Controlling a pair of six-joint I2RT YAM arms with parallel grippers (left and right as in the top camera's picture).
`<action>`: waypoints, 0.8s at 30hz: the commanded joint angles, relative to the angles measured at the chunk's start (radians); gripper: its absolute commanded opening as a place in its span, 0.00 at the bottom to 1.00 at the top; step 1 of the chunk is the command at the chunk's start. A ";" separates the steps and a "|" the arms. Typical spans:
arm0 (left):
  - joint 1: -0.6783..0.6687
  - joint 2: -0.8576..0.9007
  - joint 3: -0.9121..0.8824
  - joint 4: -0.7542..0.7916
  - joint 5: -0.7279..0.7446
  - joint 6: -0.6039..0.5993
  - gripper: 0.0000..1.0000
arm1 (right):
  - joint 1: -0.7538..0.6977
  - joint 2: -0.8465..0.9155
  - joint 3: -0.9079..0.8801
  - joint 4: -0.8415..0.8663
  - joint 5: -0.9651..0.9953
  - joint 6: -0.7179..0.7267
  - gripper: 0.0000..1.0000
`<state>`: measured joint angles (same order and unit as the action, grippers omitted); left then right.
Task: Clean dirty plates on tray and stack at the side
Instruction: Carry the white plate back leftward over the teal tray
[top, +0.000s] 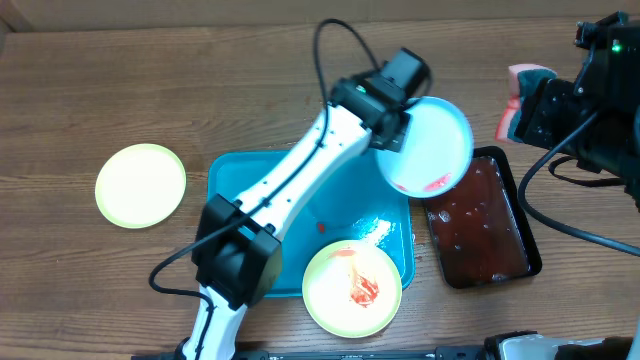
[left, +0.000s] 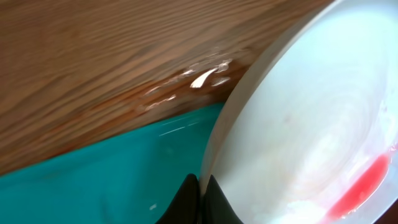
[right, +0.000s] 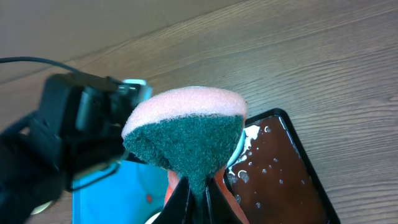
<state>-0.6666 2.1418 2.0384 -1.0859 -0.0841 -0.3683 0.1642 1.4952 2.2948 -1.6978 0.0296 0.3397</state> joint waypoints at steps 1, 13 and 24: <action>0.054 -0.006 0.029 -0.063 -0.074 -0.068 0.04 | -0.003 -0.012 0.021 0.004 -0.016 0.005 0.04; 0.086 -0.022 -0.062 -0.190 -0.216 -0.097 0.05 | -0.003 -0.011 -0.238 0.012 -0.095 0.027 0.04; 0.113 -0.075 -0.282 -0.111 -0.229 -0.137 0.05 | -0.001 -0.001 -0.378 0.069 -0.155 0.004 0.04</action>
<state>-0.5705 2.1361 1.8118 -1.2160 -0.2890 -0.4767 0.1642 1.4971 1.9236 -1.6405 -0.0875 0.3595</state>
